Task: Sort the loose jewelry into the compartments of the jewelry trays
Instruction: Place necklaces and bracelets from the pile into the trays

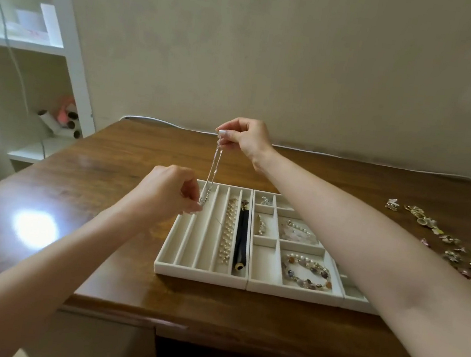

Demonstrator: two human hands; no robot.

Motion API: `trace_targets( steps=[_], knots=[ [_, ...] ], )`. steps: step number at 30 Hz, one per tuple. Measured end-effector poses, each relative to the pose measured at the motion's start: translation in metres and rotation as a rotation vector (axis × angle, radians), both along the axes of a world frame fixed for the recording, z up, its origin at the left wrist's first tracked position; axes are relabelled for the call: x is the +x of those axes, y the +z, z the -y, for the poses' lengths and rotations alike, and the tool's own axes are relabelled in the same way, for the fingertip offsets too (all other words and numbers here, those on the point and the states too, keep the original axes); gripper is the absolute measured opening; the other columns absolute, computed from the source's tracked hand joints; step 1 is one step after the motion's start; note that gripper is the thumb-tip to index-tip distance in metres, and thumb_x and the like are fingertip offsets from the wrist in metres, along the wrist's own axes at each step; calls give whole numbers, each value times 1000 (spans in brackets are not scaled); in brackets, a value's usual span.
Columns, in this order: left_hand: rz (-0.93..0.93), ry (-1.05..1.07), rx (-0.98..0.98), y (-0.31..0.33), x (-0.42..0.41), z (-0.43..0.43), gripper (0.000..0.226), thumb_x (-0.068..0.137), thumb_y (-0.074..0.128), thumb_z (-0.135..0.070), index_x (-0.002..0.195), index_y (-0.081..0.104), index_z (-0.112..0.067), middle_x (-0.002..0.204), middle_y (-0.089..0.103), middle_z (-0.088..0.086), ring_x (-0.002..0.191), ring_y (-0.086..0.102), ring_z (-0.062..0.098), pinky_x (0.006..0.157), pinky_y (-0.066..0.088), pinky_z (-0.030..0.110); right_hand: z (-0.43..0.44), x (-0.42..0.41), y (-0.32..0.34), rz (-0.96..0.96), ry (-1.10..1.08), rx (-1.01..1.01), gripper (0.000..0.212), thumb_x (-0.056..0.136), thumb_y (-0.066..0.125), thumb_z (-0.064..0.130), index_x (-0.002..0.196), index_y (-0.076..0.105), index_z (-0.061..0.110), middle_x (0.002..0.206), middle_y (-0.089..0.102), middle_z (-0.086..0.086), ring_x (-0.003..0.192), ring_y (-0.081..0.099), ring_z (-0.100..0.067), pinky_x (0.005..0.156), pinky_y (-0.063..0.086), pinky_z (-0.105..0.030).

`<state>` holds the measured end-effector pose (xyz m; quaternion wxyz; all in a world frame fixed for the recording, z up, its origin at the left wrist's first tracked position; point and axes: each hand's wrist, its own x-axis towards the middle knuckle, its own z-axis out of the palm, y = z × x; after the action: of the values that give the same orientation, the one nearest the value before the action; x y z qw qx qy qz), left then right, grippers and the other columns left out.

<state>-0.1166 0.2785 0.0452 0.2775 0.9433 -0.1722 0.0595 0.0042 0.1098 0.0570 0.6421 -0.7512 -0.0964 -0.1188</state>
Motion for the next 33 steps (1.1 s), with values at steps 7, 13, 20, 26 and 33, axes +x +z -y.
trace_targets(
  steps=[7, 13, 20, 26, 33],
  knots=[
    [102, 17, -81, 15, 5, 2, 15, 70, 78, -11, 75, 64, -12, 75, 64, 1, 71, 56, 15, 60, 41, 15, 1, 8, 5, 32, -52, -12, 17, 82, 63, -8, 72, 63, 6, 70, 62, -12, 58, 60, -19, 65, 58, -32],
    [87, -16, -76, 12, 6, 1, 14, 72, 77, -12, 78, 65, -9, 76, 65, 3, 68, 59, 11, 60, 46, 17, 0, 8, 4, 17, -6, -35, 14, 84, 62, -8, 75, 63, 4, 70, 63, -15, 58, 61, -21, 61, 58, -30],
    [-67, -75, 56, -12, 1, 2, 16, 75, 75, -11, 78, 59, -12, 73, 65, -1, 59, 61, 9, 55, 51, 17, -3, 1, -13, -56, 60, -117, 8, 86, 60, -6, 82, 62, 0, 71, 63, -14, 58, 62, -17, 61, 57, -28],
    [-57, -106, 222, -28, -7, 3, 13, 80, 70, -20, 87, 59, -19, 83, 63, -5, 78, 61, 11, 72, 52, 25, -5, -4, -34, -151, 153, -287, 9, 84, 61, -7, 81, 63, 1, 70, 64, -12, 52, 63, -8, 56, 56, -21],
    [-117, -121, 302, -26, -11, 3, 16, 81, 69, -24, 90, 56, -22, 86, 63, -6, 80, 60, 11, 71, 54, 29, -5, -9, -47, -160, 113, -460, 12, 80, 65, -8, 90, 70, -6, 71, 65, -11, 60, 61, -12, 55, 51, -16]
  ],
)
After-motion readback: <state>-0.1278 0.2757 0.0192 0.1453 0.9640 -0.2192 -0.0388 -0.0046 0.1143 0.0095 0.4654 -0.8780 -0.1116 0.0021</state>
